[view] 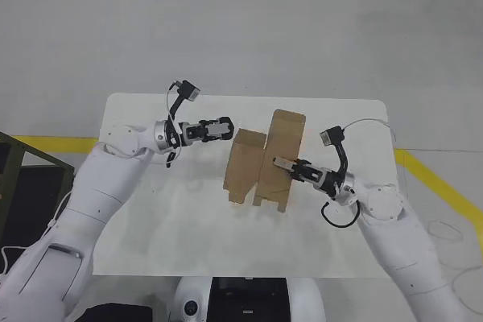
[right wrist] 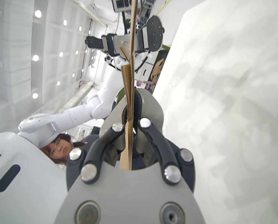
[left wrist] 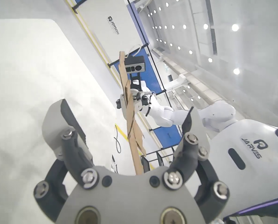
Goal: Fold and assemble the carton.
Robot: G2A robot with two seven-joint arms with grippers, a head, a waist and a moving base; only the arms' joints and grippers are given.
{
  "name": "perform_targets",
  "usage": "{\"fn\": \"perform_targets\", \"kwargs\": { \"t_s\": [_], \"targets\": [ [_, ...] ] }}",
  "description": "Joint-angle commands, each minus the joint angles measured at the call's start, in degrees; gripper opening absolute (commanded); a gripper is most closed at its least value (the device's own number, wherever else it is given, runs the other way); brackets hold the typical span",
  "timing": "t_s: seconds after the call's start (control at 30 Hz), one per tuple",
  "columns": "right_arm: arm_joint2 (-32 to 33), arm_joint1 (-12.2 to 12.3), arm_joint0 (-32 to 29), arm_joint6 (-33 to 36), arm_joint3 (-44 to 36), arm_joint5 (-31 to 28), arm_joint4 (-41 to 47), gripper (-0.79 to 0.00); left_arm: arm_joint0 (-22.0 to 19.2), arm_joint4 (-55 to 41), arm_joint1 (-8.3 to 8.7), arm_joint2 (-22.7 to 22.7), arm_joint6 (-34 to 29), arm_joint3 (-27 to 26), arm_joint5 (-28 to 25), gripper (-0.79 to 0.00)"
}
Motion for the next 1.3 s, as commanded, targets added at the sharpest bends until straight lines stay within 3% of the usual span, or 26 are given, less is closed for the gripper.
{"fn": "perform_targets", "kwargs": {
  "t_s": [0.0, 0.17, 0.47, 0.93, 1.03, 1.27],
  "targets": [
    [1.1, 0.1, -2.2, -4.9, -2.8, 1.7, -3.0, -0.785, 1.2, 1.3, 0.06, -0.2, 1.6, -1.4, 0.2, 0.000],
    [2.4, 0.0, -7.3, -16.0, -7.9, 5.7, -5.8, -0.785, 2.3, 2.3, -0.11, -0.1, 3.7, -2.3, 1.6, 0.000],
    [1.8, -1.1, -11.3, -30.8, -8.4, 7.8, -3.1, -0.785, 2.6, 4.6, -0.57, 0.6, 5.6, -3.2, 2.5, 0.000],
    [1.8, -1.2, -11.5, -31.7, -8.5, 7.5, -3.4, -0.785, 2.6, 4.6, -0.57, 0.6, 5.6, -3.2, 2.5, 0.000],
    [1.8, -1.2, -11.6, -32.0, -8.5, 7.8, -3.5, -0.785, 3.8, 5.9, -0.64, 0.5, 8.5, -4.9, 4.1, 0.000],
    [-0.6, -2.3, -12.7, -40.8, -9.2, 8.1, -7.2, -0.785, 4.8, 8.7, -1.39, 2.0, 13.2, -5.7, 5.6, 0.000]
  ]
}}
